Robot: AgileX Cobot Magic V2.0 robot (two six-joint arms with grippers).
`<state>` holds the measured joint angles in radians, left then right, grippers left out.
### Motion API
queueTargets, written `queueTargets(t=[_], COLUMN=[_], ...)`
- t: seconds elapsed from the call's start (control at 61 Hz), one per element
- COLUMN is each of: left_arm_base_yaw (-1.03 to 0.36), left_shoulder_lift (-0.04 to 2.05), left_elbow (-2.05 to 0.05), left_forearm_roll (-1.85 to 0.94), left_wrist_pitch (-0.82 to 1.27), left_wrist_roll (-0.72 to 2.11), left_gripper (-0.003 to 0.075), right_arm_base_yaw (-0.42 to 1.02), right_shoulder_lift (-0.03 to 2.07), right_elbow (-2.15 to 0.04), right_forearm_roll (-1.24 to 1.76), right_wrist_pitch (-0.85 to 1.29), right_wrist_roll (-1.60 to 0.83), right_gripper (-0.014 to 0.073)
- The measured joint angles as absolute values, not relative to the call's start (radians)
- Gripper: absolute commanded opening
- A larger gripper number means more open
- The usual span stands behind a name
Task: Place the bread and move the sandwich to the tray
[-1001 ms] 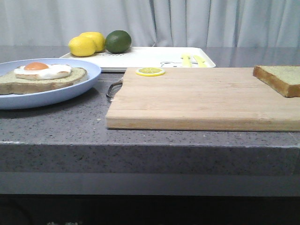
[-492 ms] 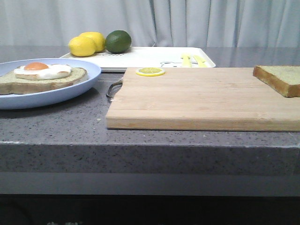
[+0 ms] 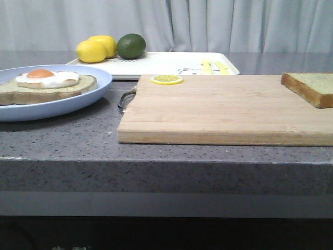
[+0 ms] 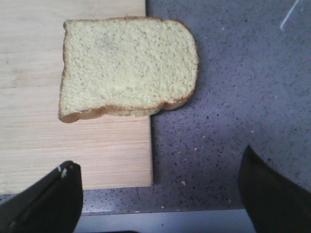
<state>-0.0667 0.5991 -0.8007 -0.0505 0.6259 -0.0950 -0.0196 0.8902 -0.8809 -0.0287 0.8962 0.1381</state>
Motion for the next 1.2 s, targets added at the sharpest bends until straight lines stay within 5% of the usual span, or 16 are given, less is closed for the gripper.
queueTargets(t=[0.312, 0.722, 1.198], left_arm_base_yaw=[-0.067, -0.067, -0.067], left_shoulder_lift=[0.599, 0.599, 0.599], left_elbow=[-0.801, -0.801, -0.801], left_forearm_roll=[-0.047, -0.029, -0.012], left_wrist_pitch=[0.626, 0.626, 0.626], left_wrist_roll=[-0.095, -0.095, -0.095], left_gripper=[0.0511, 0.0511, 0.0511], right_arm_base_yaw=[-0.242, -0.648, -0.668], right_shoulder_lift=[1.129, 1.378, 1.633], right_elbow=[-1.062, -1.087, -1.091], right_forearm_roll=[0.029, 0.644, 0.882], right_wrist_pitch=[1.011, 1.097, 1.175], right_wrist_roll=[0.102, -0.365, -0.559], right_gripper=[0.0654, 0.0654, 0.0654])
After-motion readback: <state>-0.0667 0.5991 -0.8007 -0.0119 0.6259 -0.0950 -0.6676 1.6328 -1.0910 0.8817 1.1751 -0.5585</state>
